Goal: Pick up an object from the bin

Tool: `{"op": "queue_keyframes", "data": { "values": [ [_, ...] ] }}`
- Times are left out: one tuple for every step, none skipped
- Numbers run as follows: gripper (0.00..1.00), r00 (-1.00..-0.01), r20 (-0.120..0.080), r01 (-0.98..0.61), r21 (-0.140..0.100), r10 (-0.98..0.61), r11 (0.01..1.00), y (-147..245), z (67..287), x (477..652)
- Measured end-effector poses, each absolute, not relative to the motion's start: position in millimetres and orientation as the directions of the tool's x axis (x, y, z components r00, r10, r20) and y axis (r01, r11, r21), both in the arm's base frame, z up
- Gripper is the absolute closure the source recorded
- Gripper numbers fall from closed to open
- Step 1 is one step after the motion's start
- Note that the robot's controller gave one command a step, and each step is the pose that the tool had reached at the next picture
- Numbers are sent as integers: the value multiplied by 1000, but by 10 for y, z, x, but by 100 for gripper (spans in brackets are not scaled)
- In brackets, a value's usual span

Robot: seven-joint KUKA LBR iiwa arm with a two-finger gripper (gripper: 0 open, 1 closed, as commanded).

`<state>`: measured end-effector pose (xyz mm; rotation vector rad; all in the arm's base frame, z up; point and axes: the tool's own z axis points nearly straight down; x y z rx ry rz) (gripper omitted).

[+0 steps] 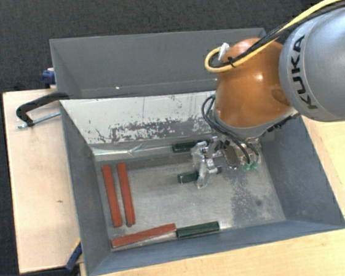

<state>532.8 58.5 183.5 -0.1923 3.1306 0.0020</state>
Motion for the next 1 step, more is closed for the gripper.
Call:
{"op": "queue_keyframes", "data": {
  "values": [
    [100, -993, -5, -122, 1, -122, 993, 584, 1835, 5328]
  ]
}}
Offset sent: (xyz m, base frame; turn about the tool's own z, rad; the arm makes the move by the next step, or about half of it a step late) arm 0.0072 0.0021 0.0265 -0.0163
